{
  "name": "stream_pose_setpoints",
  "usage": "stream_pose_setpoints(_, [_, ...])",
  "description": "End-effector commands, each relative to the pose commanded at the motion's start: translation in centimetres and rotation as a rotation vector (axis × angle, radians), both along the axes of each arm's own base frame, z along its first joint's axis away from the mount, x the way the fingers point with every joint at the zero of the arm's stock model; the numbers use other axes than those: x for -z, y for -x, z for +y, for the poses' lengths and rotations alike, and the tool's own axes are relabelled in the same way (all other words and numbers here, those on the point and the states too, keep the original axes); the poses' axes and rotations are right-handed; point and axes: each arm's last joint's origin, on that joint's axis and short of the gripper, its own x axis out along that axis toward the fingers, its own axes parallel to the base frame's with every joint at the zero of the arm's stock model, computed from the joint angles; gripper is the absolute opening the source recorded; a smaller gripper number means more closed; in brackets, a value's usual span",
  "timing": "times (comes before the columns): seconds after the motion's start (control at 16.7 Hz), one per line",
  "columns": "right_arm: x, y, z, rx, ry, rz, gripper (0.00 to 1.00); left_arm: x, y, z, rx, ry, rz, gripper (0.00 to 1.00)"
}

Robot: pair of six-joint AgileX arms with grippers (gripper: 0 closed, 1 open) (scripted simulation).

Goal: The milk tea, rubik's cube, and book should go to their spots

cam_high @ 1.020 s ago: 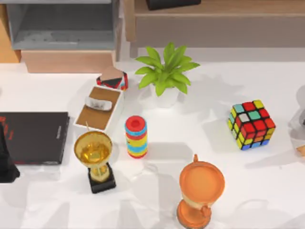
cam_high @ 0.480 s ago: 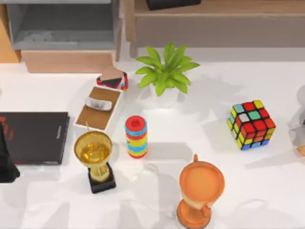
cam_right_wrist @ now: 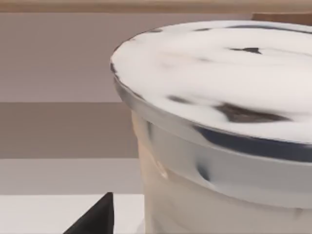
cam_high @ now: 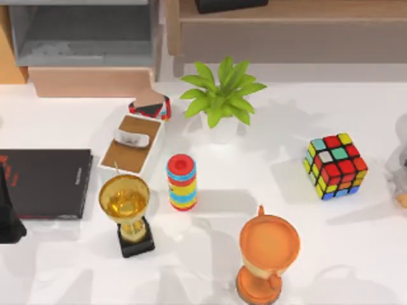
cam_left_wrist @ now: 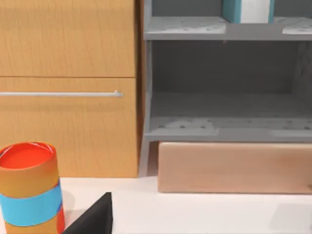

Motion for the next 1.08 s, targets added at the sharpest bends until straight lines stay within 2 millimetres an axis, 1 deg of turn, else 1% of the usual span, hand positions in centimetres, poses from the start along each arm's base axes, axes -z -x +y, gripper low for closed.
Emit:
stream_pose_setpoints(0.12, [-0.5,0.0,-0.5,0.017,0.006,-0.008,1.0,0.0,0.0,0.0,0.0,0.0,0.0,1.0])
stream_pose_setpoints(0.3, [-2.4,0.4,-1.2,0.044,0.014,-0.021,1.0,0.0,0.0,0.0,0.0,0.0,0.0,1.0])
stream_pose_setpoints(0.54, [-4.6,1.5,-0.5,0.019,0.007,-0.013,1.0,0.0,0.0,0.0,0.0,0.0,0.0,1.0])
stream_pose_setpoints(0.66, [-5.0,1.9,0.0,0.002,0.001,-0.002,1.0,0.0,0.0,0.0,0.0,0.0,0.0,1.0])
stream_pose_setpoints(0.84, [-5.0,2.0,0.0,0.0,0.0,0.0,1.0,0.0,0.0,0.0,0.0,0.0,0.0,1.0])
stream_pose_setpoints(0.96, [-5.0,1.9,-0.1,0.004,0.002,-0.003,1.0,0.0,0.0,0.0,0.0,0.0,0.0,1.0])
stream_pose_setpoints(1.08, [-5.8,1.3,-0.2,0.01,0.007,-0.015,1.0,0.0,0.0,0.0,0.0,0.0,0.0,1.0])
